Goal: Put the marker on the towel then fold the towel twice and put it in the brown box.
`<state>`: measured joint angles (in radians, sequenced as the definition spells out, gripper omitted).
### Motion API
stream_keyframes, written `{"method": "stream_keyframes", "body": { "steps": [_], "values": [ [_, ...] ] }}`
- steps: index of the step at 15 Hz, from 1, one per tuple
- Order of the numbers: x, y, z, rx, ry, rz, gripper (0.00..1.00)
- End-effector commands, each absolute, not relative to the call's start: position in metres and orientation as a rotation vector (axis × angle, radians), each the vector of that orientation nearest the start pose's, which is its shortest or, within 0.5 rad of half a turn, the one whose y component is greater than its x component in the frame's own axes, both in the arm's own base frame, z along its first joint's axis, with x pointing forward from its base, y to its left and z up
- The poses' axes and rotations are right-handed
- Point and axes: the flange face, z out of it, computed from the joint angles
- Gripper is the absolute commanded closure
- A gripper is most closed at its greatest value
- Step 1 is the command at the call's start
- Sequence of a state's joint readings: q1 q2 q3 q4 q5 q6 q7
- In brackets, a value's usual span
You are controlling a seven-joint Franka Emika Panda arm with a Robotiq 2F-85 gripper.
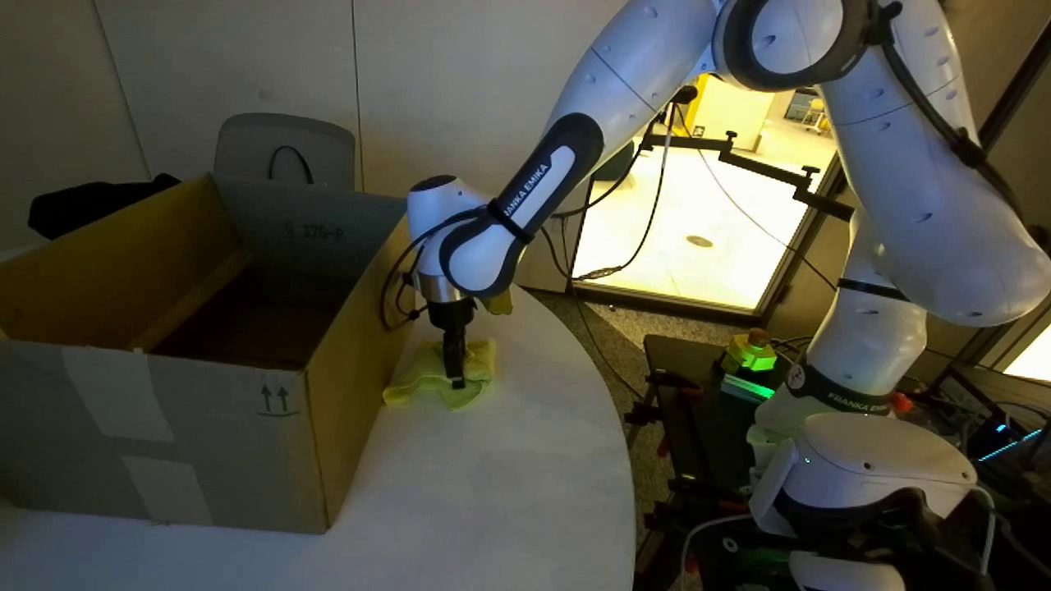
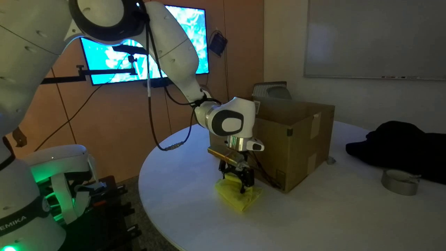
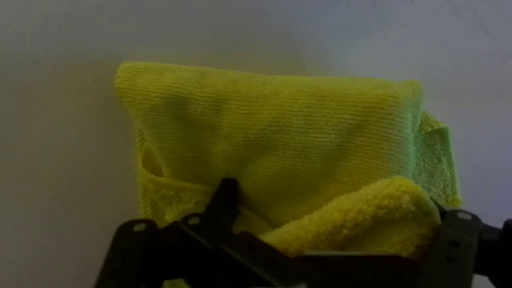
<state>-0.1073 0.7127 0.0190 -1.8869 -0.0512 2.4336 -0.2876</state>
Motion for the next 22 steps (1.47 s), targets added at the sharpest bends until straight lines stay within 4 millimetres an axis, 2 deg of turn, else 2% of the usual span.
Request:
{"method": "stream_keyframes", "body": {
  "steps": [1, 2, 3, 4, 12, 17, 18, 19, 22],
  "values": [
    [0.612, -0.051, 0.100, -3.080, -0.342, 0.221, 0.00],
    [0.611, -0.051, 0.099, -3.080, -0.341, 0.222, 0.00],
    [0.610, -0.051, 0.098, -3.083, -0.341, 0.222, 0.25],
    [0.609, -0.051, 0.098, -3.084, -0.339, 0.225, 0.26],
    [0.606, -0.052, 0.105, -3.099, -0.299, 0.223, 0.85],
    [0.600, -0.057, 0.117, -3.103, -0.279, 0.253, 0.89],
    [0.598, -0.059, 0.123, -3.101, -0.279, 0.262, 0.91],
    [0.595, -0.062, 0.129, -3.102, -0.278, 0.272, 0.89],
    [0.586, -0.073, 0.162, -3.096, -0.264, 0.302, 0.89]
  ]
}}
